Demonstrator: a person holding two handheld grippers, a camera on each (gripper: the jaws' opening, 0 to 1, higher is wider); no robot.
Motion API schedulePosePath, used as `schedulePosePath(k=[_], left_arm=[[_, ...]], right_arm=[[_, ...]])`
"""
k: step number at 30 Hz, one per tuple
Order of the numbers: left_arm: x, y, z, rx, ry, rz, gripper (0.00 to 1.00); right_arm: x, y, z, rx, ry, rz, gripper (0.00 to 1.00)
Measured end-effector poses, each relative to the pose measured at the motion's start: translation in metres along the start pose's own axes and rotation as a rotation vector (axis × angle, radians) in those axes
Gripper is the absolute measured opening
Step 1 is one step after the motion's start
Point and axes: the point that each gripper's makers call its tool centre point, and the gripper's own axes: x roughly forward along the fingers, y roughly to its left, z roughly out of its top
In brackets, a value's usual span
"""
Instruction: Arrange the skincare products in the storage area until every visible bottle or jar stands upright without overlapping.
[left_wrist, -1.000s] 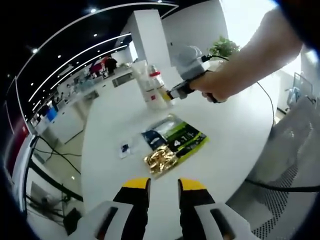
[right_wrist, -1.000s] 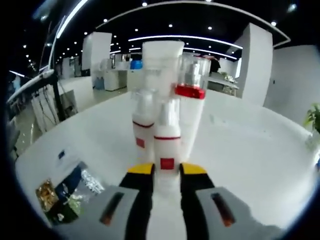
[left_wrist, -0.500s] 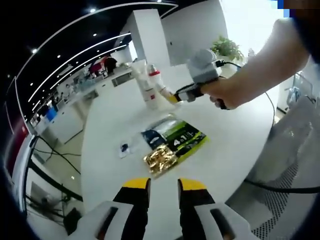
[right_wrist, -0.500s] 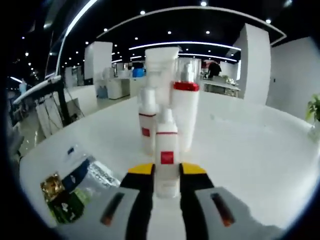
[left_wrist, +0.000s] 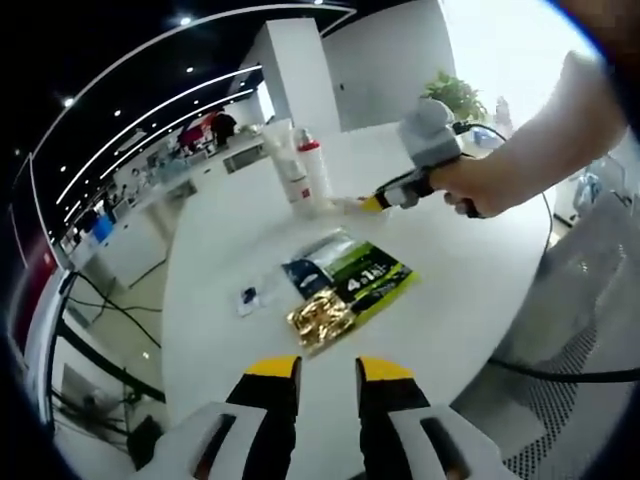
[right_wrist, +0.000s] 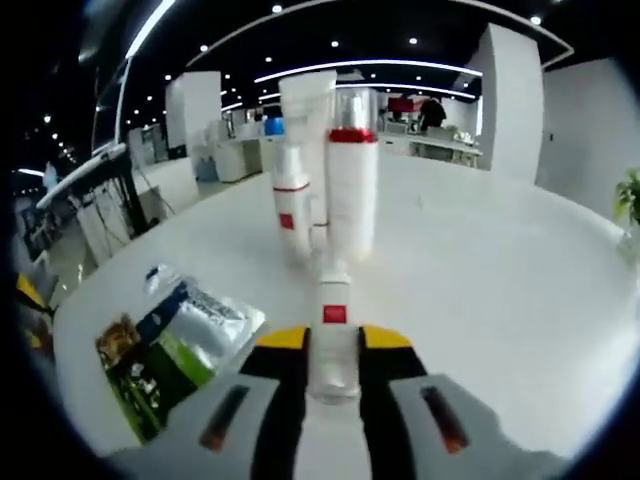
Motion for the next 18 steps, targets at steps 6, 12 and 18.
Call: schedulePosePath(k=[6, 12, 18], left_arm=[[0.0, -0.001, 0.0, 0.006, 0.001, -0.002, 0.23], [0.0, -0.002, 0.0, 0.011, 0.005, -0.006, 0.23], [0.001, -0.003, -0.003, 0.017, 0.019, -0.008, 0.23]], right_arm=[[-0.008, 0.008, -0.005, 0.006, 0.03, 0.059, 0.19], [-0.011, 0.003, 0.0, 0.067, 0.06, 0.07, 0.31], [0.002, -0.011, 0.011, 0.061, 0.094, 0.062, 0.32]])
